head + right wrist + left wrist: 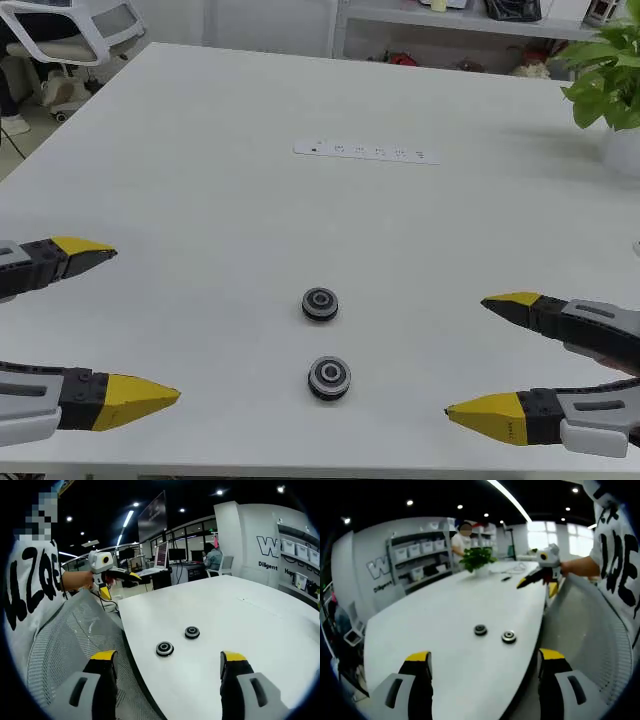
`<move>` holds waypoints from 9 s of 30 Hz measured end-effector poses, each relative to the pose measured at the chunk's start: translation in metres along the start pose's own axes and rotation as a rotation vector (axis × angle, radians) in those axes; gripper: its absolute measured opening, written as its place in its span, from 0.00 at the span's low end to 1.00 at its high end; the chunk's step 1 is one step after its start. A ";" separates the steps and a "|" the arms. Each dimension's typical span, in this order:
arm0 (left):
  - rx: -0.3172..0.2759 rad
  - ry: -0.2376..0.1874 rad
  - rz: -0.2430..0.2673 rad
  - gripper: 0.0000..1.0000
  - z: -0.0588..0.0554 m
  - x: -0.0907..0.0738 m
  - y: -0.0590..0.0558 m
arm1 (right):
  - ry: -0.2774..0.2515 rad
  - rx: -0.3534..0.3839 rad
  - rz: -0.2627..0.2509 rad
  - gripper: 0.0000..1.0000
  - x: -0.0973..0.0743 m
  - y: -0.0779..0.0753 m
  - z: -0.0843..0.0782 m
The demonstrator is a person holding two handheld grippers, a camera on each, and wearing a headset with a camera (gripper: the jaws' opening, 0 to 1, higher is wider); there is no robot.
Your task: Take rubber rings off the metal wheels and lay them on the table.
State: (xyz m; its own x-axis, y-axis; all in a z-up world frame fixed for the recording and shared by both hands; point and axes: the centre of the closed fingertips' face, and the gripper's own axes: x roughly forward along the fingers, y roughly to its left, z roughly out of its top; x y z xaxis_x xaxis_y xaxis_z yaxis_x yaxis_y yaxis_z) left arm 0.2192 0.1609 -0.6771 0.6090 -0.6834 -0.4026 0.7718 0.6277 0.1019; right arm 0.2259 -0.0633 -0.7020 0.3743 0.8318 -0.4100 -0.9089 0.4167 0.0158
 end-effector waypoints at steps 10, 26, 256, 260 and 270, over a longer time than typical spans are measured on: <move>0.024 -0.009 -0.002 0.91 0.007 -0.001 -0.002 | -0.013 -0.022 -0.013 0.84 0.000 -0.002 0.003; 0.023 -0.006 -0.036 0.92 0.008 0.012 -0.007 | -0.008 -0.004 -0.022 0.84 -0.007 -0.004 0.002; 0.218 0.282 -0.492 0.17 -0.040 0.180 -0.086 | 0.237 -0.115 0.343 0.44 0.093 -0.009 -0.061; 0.219 0.284 -0.480 0.15 -0.039 0.182 -0.085 | 0.244 -0.115 0.345 0.44 0.095 -0.009 -0.061; 0.216 0.276 -0.467 0.14 -0.039 0.181 -0.086 | 0.254 -0.121 0.355 0.43 0.095 -0.007 -0.060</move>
State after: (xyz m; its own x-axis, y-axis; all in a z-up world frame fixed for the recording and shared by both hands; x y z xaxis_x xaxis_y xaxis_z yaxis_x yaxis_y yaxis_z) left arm 0.2560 -0.0025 -0.7944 0.1473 -0.7285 -0.6690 0.9845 0.1730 0.0285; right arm 0.2565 -0.0091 -0.7954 -0.0081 0.7926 -0.6097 -0.9934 0.0634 0.0955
